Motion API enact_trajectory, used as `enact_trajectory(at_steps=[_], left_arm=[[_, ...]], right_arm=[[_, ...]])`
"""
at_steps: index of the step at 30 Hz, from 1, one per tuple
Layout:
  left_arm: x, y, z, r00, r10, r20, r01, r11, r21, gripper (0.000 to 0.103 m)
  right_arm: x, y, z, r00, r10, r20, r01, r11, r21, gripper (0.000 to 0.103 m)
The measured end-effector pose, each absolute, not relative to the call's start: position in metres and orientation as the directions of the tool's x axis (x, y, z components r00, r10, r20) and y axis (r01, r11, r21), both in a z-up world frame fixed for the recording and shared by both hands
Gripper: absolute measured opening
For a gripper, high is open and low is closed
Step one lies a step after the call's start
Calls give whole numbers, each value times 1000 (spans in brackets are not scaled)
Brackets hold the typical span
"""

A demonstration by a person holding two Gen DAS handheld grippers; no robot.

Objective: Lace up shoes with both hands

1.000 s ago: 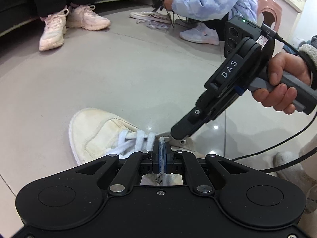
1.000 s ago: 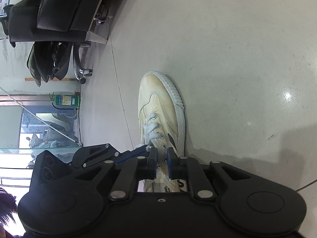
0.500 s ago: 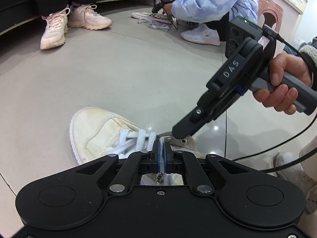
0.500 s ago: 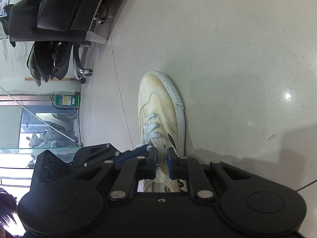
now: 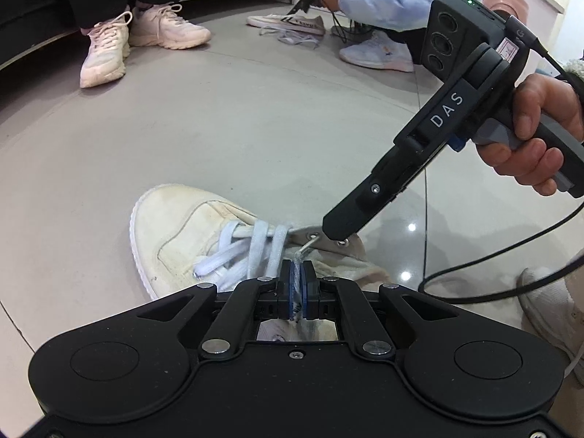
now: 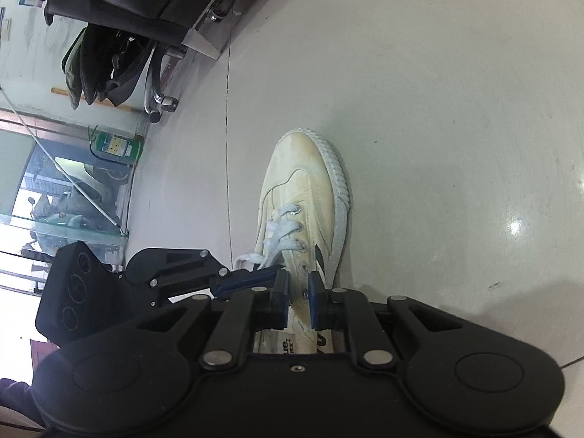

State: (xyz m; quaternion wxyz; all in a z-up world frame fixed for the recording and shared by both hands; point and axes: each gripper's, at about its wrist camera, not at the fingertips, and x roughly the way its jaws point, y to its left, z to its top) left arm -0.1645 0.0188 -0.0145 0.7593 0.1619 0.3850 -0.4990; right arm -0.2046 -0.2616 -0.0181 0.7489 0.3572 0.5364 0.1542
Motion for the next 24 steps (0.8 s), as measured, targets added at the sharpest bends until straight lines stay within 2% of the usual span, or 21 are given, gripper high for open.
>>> enact_trajectory(at_steps=[24], left_arm=[[-165, 22, -11, 157, -655, -739, 892, 415, -178, 3]], right_arm=[[-204, -266, -24, 371, 624, -687, 157, 688, 709, 11]])
